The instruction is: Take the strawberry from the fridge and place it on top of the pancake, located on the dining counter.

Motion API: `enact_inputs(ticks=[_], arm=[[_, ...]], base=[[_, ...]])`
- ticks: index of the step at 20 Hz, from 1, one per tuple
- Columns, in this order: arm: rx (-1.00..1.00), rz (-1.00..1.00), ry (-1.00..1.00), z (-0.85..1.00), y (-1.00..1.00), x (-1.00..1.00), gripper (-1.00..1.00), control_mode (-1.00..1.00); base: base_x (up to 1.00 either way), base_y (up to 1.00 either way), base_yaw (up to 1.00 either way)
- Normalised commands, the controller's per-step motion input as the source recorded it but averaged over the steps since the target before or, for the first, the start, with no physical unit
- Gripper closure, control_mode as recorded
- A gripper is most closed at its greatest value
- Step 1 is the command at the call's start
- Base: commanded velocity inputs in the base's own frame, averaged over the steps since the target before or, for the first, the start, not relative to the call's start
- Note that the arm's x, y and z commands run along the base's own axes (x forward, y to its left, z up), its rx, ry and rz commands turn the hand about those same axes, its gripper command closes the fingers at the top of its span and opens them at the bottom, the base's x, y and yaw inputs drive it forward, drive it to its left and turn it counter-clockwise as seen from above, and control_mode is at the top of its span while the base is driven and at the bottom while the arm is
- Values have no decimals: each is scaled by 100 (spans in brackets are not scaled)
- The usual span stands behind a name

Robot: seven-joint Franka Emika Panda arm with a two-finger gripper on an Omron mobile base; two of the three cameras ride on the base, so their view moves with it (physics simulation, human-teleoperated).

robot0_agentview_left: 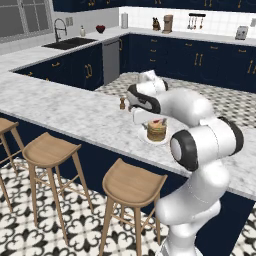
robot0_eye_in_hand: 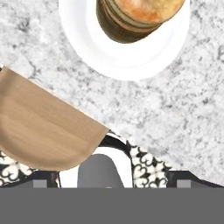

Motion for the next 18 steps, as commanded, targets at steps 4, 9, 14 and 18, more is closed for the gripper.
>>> enact_inputs(ticks=[4,9,14,18], arm=[[-13,9,1,-1,100,-100,-100,-100],[-3,4,0,-45,90,-100,-100,-100],[0,0,3,-66,8,-97,-100,-100],[0,0,9,-70,0,-42,-100,-100]], base=[[0,0,0],[0,0,0],[0,0,0],[0,0,0]])
